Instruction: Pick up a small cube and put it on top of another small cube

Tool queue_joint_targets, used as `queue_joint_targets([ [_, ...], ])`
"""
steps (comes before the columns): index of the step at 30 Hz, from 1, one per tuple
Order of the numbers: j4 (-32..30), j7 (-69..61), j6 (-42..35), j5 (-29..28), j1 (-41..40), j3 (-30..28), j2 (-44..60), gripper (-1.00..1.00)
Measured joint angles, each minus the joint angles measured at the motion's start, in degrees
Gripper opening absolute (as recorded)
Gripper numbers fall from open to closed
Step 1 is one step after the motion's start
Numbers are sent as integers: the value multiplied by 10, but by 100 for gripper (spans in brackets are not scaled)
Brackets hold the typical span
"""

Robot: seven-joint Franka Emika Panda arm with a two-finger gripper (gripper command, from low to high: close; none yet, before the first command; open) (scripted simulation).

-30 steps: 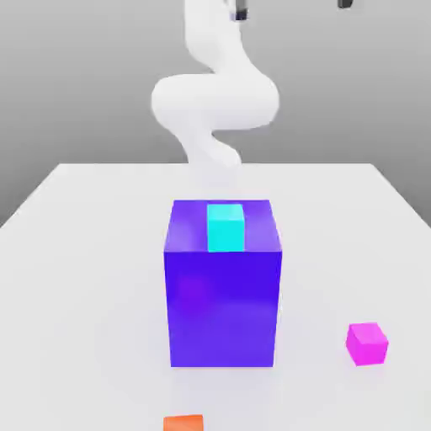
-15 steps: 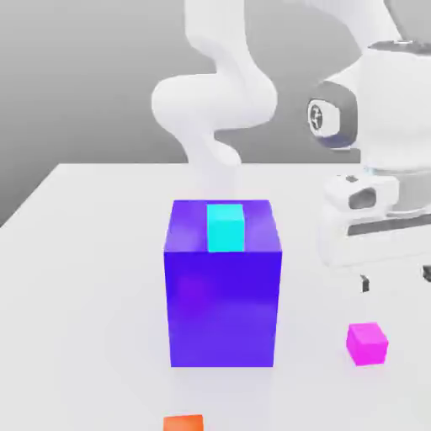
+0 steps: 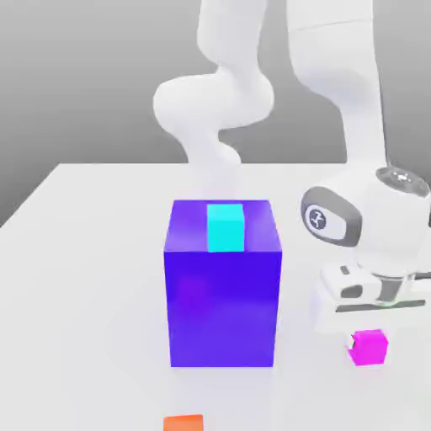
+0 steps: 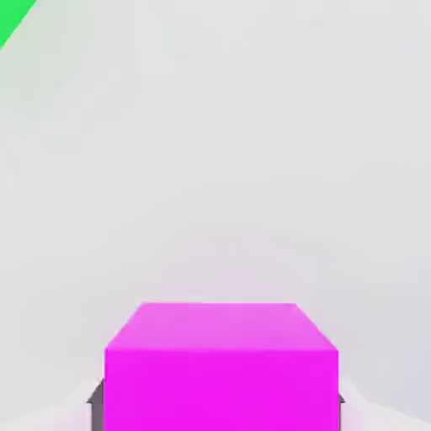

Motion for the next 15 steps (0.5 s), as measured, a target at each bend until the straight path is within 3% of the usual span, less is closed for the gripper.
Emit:
queue_joint_targets([
  [7,-19,-54,-92,65,-30,44,-112,-100],
  [15,134,-207,-199,55,-47,70,-61,-100],
])
